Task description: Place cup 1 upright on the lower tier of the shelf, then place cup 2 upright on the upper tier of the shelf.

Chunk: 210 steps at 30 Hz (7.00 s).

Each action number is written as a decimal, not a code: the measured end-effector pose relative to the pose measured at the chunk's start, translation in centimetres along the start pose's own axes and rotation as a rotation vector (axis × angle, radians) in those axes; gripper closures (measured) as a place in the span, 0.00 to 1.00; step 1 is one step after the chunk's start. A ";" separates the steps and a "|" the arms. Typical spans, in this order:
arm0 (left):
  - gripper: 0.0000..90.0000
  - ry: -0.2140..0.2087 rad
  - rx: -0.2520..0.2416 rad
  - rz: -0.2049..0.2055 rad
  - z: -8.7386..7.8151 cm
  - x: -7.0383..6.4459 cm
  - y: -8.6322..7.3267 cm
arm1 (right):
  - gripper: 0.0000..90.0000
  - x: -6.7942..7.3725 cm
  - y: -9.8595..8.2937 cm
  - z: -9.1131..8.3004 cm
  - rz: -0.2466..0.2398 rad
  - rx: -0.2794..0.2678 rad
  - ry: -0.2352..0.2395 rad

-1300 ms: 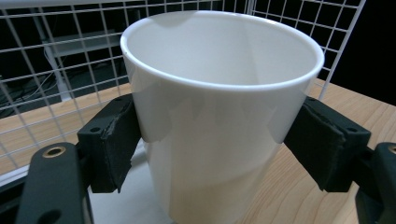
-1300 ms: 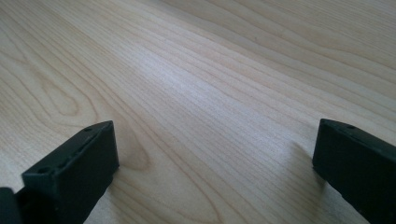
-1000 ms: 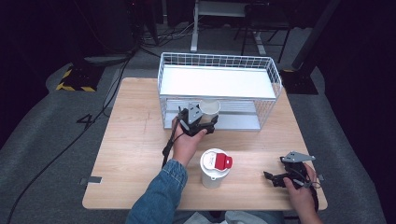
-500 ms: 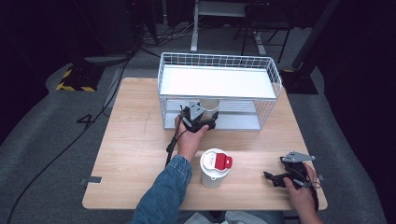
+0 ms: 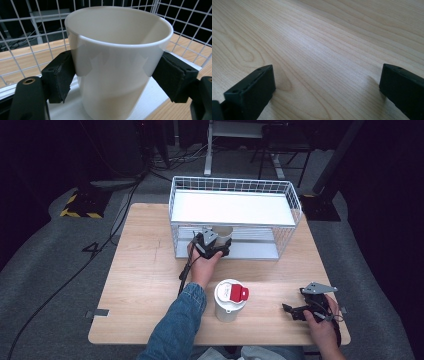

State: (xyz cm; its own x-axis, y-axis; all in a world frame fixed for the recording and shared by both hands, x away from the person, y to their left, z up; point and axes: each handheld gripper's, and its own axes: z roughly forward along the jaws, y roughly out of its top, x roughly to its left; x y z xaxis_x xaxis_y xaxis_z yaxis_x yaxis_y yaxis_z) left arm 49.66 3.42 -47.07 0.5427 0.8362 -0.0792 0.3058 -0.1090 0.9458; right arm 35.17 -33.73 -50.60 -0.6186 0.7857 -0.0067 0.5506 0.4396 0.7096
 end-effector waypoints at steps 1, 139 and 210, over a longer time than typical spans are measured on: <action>0.24 0.002 0.003 -0.009 0.2 0.1 0.0 | 0.01 0.0 0.0 0.0 0.000 0.000 0.000; 0.07 -0.028 0.511 0.091 -18.4 5.5 -9.3 | 0.07 2.1 0.9 -1.2 0.006 -0.079 0.041; 0.00 0.051 0.518 0.027 -18.2 5.1 -9.4 | 0.00 16.1 7.9 3.9 -0.139 -0.337 0.399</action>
State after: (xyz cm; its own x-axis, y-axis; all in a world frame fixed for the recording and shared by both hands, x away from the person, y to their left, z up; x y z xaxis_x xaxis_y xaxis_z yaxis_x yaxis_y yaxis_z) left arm 35.33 18.49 -50.58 0.5207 0.8533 -0.0292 0.6466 -0.3717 0.6662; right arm 31.72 -15.91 -47.88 -0.8738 0.4749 0.1050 0.2789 0.3122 0.9082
